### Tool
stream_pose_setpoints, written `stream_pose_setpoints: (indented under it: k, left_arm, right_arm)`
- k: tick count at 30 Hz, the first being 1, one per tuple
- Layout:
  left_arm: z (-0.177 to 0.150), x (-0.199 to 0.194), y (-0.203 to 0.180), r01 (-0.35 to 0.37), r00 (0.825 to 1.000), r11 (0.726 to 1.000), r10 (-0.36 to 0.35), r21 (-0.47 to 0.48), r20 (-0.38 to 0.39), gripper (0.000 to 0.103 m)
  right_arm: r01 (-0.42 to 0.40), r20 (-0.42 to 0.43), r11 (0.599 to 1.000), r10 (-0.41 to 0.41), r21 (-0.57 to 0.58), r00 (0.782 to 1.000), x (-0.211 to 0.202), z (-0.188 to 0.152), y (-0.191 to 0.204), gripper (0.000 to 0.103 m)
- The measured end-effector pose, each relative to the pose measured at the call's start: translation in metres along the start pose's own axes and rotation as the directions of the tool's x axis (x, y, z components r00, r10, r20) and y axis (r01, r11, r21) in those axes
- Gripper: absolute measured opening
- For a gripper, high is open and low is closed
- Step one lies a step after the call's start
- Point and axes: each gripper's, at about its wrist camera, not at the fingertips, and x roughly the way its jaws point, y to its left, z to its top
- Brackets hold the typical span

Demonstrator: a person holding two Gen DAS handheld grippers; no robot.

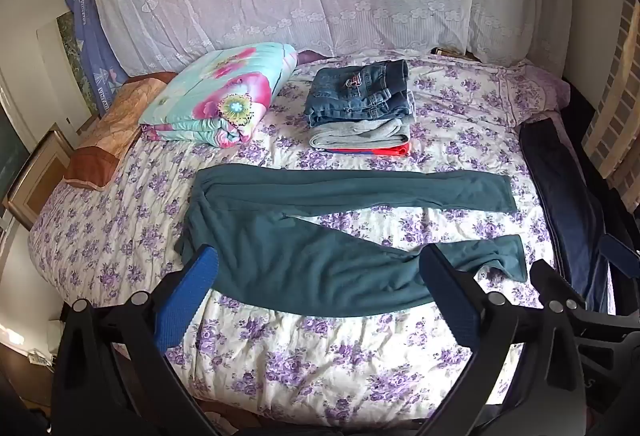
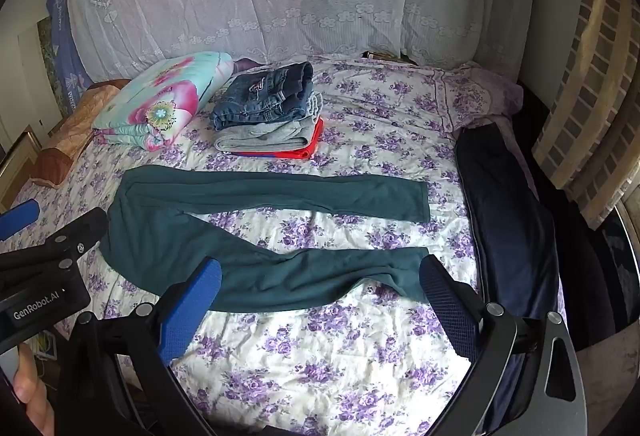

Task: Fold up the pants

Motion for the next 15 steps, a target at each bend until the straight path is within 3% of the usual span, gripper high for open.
stream_pose_setpoints:
  k: [15]
  left_arm:
    - [0.0001, 0.0006, -0.0001, 0.0, 1.0, 1.0, 0.0, 0.001, -0.01, 0.098]
  right_arm:
    - [0.001, -0.002, 1.0, -0.001, -0.001, 1.0, 0.0007, -0.0004, 0.0003, 0.099]
